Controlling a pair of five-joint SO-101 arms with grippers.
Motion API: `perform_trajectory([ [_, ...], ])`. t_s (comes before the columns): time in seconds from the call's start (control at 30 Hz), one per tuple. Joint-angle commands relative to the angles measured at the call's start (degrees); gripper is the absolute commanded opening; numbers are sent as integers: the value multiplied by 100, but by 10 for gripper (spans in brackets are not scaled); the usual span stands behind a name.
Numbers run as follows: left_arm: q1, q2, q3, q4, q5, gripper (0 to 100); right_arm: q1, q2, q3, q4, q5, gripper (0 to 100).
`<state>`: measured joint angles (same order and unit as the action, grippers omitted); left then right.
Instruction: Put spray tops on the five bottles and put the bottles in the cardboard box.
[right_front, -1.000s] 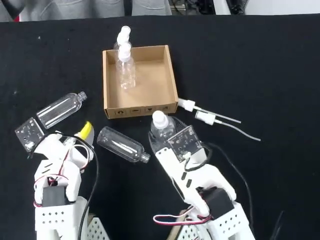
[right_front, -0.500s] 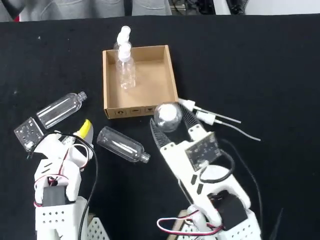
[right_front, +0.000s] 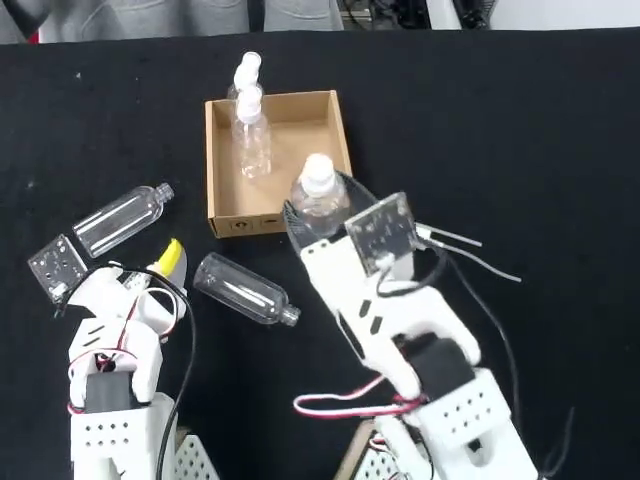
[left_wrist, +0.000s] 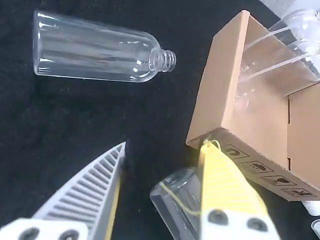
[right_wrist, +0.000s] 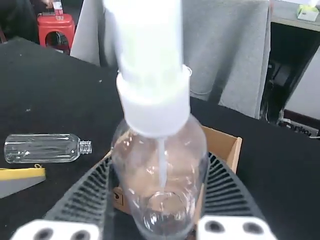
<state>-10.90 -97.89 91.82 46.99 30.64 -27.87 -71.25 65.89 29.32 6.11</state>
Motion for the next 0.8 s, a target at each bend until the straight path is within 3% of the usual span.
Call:
perform_trajectory([
  [0.0,-66,-53,-40,-123,-18,212,-141,532,-444,-615,-70,121],
  [0.43,-66,-53,-31,-123,-26,212,-149,1938,-1349,-905,-677,124],
  [0.77,-66,-53,-31,-123,-26,212,-149,3055,-1455,-2022,-835,124],
])
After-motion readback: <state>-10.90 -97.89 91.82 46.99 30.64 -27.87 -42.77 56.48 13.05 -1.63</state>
